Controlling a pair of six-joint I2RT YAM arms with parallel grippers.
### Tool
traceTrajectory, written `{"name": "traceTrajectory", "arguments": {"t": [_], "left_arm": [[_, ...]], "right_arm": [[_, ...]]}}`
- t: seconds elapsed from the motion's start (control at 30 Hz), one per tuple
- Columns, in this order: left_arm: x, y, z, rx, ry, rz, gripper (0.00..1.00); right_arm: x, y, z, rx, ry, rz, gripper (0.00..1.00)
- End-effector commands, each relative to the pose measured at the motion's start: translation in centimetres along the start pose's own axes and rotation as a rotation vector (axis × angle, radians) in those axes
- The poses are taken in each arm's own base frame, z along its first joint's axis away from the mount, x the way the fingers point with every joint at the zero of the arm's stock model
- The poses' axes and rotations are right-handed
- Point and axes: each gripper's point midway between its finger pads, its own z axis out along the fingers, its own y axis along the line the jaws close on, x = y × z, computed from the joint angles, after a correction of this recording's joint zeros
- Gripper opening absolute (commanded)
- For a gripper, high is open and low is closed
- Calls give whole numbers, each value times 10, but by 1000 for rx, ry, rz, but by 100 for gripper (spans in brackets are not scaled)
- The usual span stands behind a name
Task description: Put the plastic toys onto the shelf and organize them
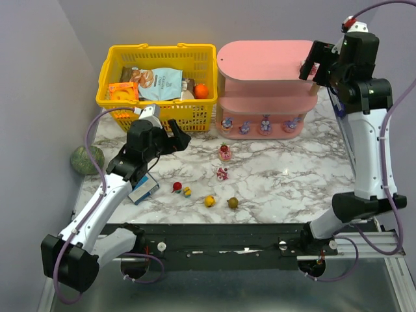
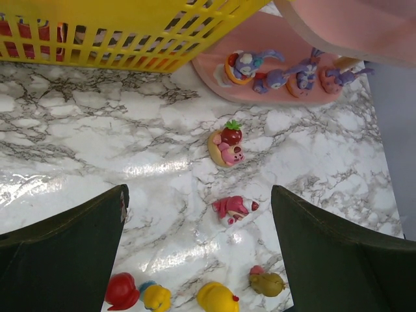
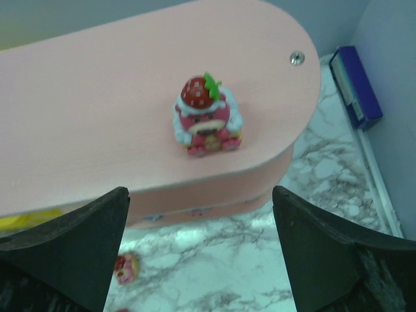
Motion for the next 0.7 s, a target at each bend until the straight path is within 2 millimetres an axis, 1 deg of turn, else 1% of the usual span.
{"name": "traceTrajectory", "arguments": {"t": [0.0,0.03,0.07,0.1,0.13,0.17,0.2,0.23,0.27,0.3,0.33,0.37,0.4,0.43,0.47,0.5,0.53,0.57,0.6,0.63,0.67], "left_arm": [[-8,-1,-8,14,-54,28,99],[-8,-1,-9,15,-58,23,99],[-8,0,-9,13,-59,22,99],[-6,0,-9,14,-57,20,99],[-6,0,-10,16,-57,17,99],[-6,0,-10,17,-55,16,99],[-4,0,-11,18,-49,15,99],[-4,0,-12,18,-49,15,99],[-3,0,-13,16,-48,14,99],[0,2,-13,10,-41,11,99],[0,2,-14,12,-42,10,99],[1,2,-15,14,-39,10,99],[5,4,-14,11,-30,4,99],[6,4,-15,12,-29,0,99],[7,4,-15,15,-25,-5,99],[10,5,-14,15,-20,-13,99],[12,5,-13,14,-15,-16,99],[12,4,-13,18,-15,-19,99],[12,5,-13,17,-11,-23,99],[12,5,-12,15,-10,-27,99],[13,5,-12,13,-7,-27,99]], "right_arm": [[17,22,-29,-158,21,49,90],[46,31,-22,-177,82,34,90],[44,37,-40,-207,47,31,89],[49,41,-40,-201,32,33,89],[61,60,-48,-252,41,9,89],[86,64,-45,-262,86,-10,89],[88,71,-55,-295,65,8,89],[98,87,-63,-358,72,-1,89],[131,91,-59,-381,131,-16,89],[129,99,-69,-431,93,4,90],[145,110,-73,-471,115,-6,90],[156,116,-75,-494,124,-9,90],[181,120,-69,-495,160,-7,90],[198,133,-76,-527,189,-20,90],[212,140,-76,-539,220,-21,90],[235,143,-72,-507,274,9,90],[258,158,-77,-510,321,-3,90],[271,163,-79,-491,346,9,90],[281,164,-75,-420,359,59,89],[295,175,-83,-413,387,56,89],[310,180,-78,-369,415,55,89]]}}
